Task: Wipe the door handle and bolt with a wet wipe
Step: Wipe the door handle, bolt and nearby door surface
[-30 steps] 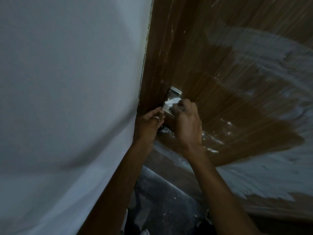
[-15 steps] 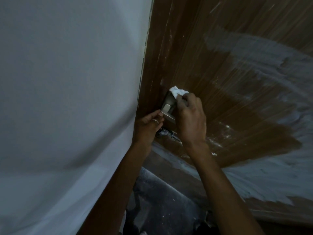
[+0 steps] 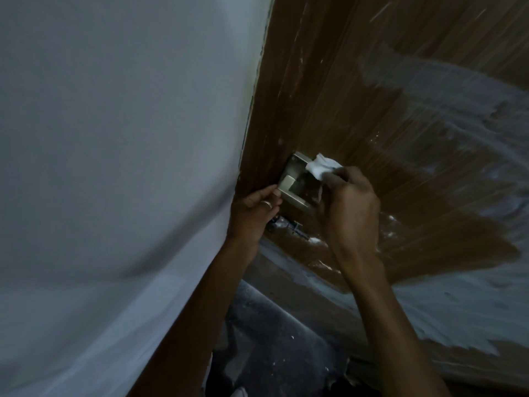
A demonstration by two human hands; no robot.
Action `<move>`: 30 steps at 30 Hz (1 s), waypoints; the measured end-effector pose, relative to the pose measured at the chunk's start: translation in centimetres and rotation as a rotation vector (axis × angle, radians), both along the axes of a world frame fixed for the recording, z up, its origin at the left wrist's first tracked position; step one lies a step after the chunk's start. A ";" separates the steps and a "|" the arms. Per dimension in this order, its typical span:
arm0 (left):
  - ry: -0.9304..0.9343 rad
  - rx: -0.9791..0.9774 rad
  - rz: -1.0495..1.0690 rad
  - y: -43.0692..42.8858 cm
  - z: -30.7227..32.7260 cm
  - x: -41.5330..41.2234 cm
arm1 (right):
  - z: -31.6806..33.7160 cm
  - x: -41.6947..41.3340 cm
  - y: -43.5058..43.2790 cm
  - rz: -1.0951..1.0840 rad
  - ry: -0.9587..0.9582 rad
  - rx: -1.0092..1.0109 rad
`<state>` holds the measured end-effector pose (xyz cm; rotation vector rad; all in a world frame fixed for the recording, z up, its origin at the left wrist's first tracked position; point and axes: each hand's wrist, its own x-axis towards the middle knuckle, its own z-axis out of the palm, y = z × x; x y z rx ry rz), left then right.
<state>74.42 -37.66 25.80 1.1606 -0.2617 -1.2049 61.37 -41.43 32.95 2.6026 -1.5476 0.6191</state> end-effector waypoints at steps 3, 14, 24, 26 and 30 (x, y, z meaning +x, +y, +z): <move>-0.020 0.013 0.050 0.1 0.4 -0.4 | 0.0 1.6 0.3 0.117 -0.034 -0.017; -0.261 0.076 0.020 0.7 0.3 -0.3 | -3.2 4.3 2.1 0.130 0.035 0.115; -0.109 0.083 0.037 1.3 -0.4 0.4 | -3.3 5.5 0.8 0.074 0.022 0.132; -0.216 0.136 0.021 1.3 -0.8 0.5 | -3.2 4.4 2.4 0.133 -0.031 0.160; -0.224 0.141 0.030 1.3 -1.1 0.7 | -2.3 2.6 2.5 0.163 -0.169 0.178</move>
